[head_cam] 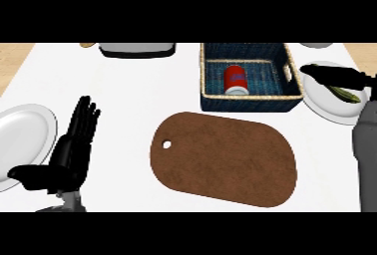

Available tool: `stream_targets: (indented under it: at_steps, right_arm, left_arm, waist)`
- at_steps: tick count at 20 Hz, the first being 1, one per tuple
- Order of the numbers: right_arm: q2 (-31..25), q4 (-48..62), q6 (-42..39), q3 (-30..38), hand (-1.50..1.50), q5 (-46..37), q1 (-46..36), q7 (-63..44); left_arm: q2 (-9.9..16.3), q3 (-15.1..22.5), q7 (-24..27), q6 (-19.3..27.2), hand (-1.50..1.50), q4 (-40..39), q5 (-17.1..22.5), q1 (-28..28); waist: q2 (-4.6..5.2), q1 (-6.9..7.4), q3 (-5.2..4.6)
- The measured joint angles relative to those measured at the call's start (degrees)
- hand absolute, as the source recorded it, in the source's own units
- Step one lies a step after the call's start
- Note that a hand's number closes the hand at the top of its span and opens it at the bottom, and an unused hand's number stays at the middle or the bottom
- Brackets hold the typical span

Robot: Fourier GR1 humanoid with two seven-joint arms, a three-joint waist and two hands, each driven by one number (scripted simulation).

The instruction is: Pick the can from the cutting board and place it in the basket

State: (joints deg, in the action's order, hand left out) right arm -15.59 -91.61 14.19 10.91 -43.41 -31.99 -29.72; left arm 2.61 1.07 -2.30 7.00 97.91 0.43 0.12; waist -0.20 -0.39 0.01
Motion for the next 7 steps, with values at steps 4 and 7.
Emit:
stream_targets:
  at_steps: [4,7]
  right_arm:
    - [-3.67,-6.13,-4.35,4.87,-1.5,7.52,4.0,1.79]
    - [-5.69,-8.96,-7.61,8.52,-1.5,14.06,6.1,3.47]
  left_arm:
    - [0.11,-0.2,0.63,-0.31,0.0,0.19,0.12,0.8]
    - [0.0,-0.62,1.29,-0.52,0.0,-0.93,0.42,0.14]
  waist:
    - [0.01,-0.09,-0.01]
    - [0.06,-0.05,-0.01]
